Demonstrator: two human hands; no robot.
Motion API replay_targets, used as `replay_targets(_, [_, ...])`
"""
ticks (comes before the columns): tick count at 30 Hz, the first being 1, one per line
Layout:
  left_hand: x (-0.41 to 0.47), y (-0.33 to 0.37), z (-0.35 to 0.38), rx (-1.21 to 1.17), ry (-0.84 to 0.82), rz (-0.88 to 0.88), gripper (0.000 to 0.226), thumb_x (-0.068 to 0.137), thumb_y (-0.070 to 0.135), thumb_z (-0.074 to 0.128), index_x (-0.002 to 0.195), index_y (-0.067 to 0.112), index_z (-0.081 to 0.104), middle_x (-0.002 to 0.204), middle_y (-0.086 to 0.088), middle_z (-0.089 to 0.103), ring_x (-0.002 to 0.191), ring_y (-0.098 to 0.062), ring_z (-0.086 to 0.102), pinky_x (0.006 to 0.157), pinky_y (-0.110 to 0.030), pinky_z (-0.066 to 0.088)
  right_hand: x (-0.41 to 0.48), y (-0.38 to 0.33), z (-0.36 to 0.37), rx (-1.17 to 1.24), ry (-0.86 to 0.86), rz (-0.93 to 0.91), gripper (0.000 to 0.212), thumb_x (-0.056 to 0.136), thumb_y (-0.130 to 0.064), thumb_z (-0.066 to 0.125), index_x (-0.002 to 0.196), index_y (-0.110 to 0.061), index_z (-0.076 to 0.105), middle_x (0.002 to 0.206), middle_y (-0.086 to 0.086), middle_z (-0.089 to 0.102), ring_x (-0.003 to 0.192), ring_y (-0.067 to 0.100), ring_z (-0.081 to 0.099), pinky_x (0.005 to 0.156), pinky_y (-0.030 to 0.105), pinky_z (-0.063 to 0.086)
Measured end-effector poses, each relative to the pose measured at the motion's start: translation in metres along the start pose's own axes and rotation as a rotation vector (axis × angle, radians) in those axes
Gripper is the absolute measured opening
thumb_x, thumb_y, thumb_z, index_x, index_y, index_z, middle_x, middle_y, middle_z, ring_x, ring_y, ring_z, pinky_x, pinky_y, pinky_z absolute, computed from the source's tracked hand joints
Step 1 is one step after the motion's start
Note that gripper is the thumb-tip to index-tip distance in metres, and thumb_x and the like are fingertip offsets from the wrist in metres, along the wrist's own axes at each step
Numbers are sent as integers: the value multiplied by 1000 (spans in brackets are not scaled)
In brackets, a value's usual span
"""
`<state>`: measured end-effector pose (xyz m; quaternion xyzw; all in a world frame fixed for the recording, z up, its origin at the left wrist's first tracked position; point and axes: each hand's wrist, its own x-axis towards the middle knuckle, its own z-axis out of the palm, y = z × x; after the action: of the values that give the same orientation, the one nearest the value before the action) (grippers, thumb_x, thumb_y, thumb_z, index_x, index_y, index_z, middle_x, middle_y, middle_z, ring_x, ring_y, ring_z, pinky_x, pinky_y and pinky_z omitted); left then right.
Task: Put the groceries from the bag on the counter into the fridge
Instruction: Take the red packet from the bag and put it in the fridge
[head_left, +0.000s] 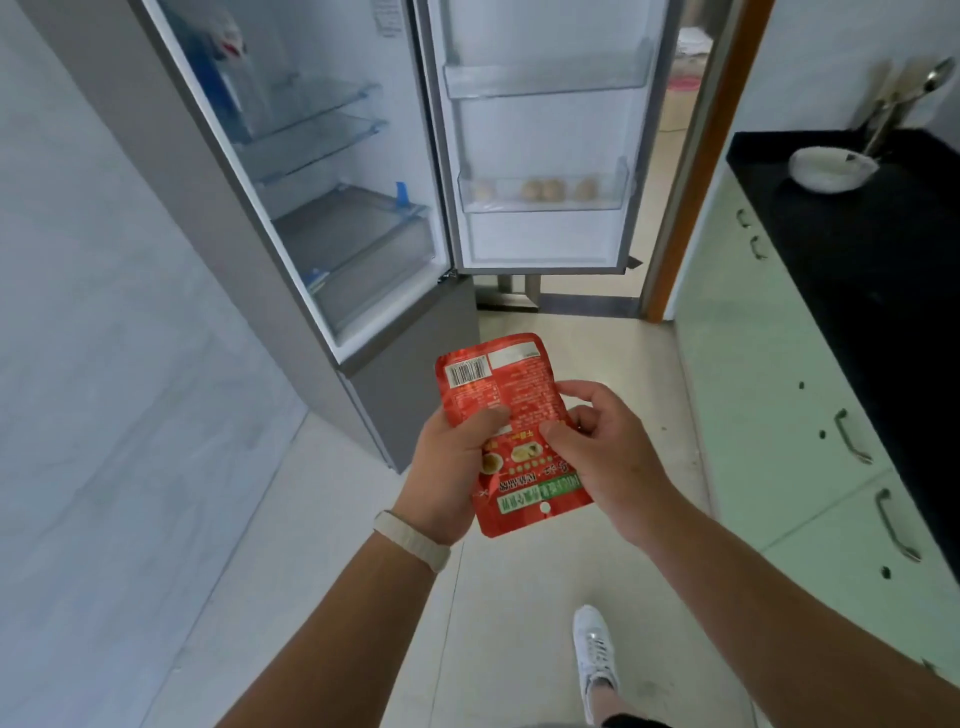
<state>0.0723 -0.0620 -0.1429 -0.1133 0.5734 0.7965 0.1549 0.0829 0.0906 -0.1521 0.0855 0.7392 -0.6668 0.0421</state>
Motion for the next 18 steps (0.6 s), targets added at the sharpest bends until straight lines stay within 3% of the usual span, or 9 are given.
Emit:
replay_targets(4, [60,20,43,9,-4,-12,29,96,16,59,125,16,55,108,-11,74,94,-34,73,83,-52,58,63,-15,-39,16,10,-5,36,91,-26,68,122,-28,52,98,-3,72,80,13,74,71,32,62])
replay_targets(11, [154,48,120,11,-24,11,28,94,13,60,122,15,56,107,-11,74,94,-35,73,83,-52,58,164,-40,-111,60,11,-18,34,90,-27,69,120,-28,52,99,-3,72,81,15,74,72,34,62])
replay_targets(18, [199,65,123,-20,52,50,31,94,9,59,125,15,54,112,-14,72,98,-38,71,90,-58,54,226,-51,-113,64,-103,-27,33,90,-26,69,118,-29,52,96,-3,72,79,13,74,67,29,61])
